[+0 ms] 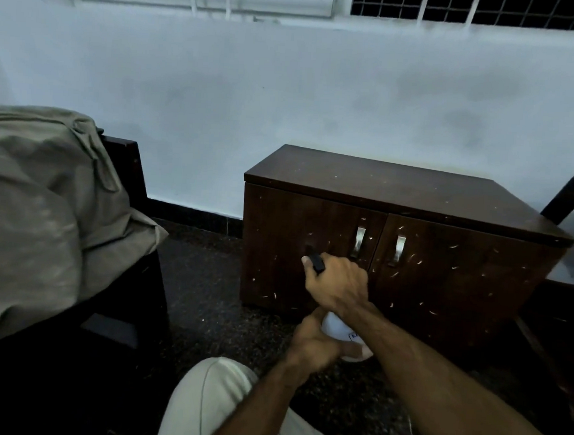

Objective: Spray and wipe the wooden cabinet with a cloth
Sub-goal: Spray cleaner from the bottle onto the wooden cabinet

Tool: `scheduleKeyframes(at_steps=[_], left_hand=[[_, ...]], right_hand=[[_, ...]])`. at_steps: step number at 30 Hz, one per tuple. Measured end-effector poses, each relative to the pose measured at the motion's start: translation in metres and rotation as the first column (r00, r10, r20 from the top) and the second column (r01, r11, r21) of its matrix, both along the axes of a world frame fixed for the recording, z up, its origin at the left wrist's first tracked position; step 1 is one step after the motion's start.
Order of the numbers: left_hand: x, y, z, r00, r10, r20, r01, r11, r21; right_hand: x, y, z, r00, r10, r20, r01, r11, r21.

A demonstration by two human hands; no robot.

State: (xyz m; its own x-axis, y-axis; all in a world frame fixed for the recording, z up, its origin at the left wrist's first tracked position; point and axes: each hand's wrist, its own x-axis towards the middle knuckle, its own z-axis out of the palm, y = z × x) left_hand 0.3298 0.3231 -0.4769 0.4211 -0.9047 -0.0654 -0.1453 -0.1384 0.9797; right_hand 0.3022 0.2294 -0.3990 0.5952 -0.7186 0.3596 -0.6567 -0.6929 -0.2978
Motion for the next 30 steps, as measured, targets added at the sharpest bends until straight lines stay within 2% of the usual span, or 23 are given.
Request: scheduleKeyframes(at_steps=[6,9,13,16,20,25,30], left_hand=[[-0.010,-0.006,0.005,0.991,-0.101,0.086,0.100,0.995,0.012],[-0.011,-0.012,0.002,0.985,-0.131,0.116,0.126,0.991,0.046],[-0.016,-0.016,0.005,0.970,-0.184,0.158,0.173,0.982,0.079],[-0.027,-0.022,0.014,0.959,-0.212,0.190,0.200,0.976,0.083],[-0.039,-0.027,0.021,0.940,-0.233,0.250,0.209,0.971,0.119],[-0.047,-0.035,0.024,0.898,-0.303,0.319,0.260,0.950,0.172],[-0.067,-0.042,0.023,0.865,-0.359,0.352,0.296,0.930,0.219]], right_hand=[[-0.026,-0.008,0.000,0.998,-0.053,0.035,0.051,0.997,0.066],[-0.040,-0.012,-0.001,0.987,-0.111,0.118,0.098,0.989,0.110],[-0.053,-0.014,0.001,0.958,-0.196,0.209,0.181,0.979,0.090],[-0.063,-0.016,0.003,0.958,-0.199,0.204,0.187,0.979,0.078],[-0.081,-0.023,0.001,0.950,-0.200,0.239,0.164,0.973,0.161],[-0.103,-0.032,-0.004,0.901,-0.319,0.295,0.254,0.938,0.237],[-0.119,-0.036,-0.009,0.898,-0.361,0.252,0.312,0.926,0.214]])
